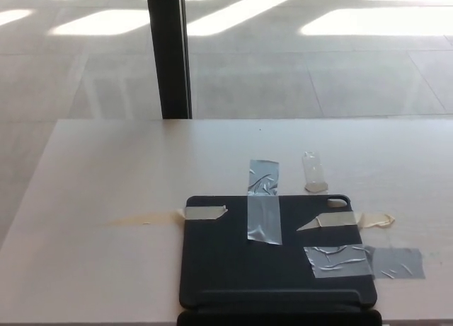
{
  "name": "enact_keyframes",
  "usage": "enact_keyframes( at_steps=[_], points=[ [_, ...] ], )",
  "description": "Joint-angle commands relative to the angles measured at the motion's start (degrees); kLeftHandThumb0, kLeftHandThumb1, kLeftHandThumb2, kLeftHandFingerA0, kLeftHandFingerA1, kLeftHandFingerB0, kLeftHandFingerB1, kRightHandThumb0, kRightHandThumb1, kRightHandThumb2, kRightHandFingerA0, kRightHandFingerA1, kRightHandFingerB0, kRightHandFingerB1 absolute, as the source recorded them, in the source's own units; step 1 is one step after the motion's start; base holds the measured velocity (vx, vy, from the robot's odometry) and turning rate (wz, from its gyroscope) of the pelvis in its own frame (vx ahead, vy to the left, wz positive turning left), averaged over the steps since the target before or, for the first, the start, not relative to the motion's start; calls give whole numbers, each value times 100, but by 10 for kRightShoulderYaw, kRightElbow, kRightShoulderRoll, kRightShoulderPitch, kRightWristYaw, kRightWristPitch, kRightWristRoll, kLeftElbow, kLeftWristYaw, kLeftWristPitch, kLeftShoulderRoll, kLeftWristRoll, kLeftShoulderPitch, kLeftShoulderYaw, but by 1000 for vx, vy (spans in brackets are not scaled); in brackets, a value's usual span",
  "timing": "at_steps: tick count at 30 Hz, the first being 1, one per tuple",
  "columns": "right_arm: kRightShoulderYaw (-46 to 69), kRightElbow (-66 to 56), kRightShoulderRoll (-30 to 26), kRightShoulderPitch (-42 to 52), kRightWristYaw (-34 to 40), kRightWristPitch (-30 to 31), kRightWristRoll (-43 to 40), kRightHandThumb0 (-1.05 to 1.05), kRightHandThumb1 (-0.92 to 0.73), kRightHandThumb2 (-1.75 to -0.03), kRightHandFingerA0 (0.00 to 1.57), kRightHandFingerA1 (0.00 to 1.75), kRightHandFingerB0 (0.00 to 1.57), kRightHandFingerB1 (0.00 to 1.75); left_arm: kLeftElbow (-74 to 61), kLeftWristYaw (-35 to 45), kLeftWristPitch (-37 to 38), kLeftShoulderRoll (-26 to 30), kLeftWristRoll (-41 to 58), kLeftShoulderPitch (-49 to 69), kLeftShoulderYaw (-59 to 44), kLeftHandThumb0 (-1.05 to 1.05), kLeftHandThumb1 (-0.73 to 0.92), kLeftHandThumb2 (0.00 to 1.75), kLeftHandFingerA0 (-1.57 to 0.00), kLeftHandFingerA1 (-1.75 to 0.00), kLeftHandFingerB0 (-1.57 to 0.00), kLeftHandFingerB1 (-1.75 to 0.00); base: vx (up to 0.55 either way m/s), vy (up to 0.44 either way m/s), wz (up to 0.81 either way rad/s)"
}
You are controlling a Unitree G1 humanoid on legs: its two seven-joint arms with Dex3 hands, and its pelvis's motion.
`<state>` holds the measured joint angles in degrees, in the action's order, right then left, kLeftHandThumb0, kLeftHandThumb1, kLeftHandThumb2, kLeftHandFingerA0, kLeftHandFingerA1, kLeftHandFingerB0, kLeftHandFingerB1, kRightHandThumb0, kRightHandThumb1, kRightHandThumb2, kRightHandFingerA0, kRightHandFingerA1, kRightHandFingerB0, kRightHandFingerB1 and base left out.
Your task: The robot uses its right hand to open a folded tablet cover kept in the middle of the desk
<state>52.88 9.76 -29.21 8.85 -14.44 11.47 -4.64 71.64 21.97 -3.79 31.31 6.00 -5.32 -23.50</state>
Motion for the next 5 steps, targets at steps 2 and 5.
enact_keyframes(
  at_steps=[2,5],
  points=[
    [116,328,30,3,192,-185,-57,-67,-53,-99,14,69,33,74,4,-3,12,1,15,12,-5,-98,56,70,-48,-120,-30,-102,0,0,0],
    [124,363,39,-2,193,-194,-74,-72,-55,-100,14,70,33,74,4,-3,10,2,15,10,-5,-97,58,68,-52,-116,-34,-99,0,0,0]
  ],
)
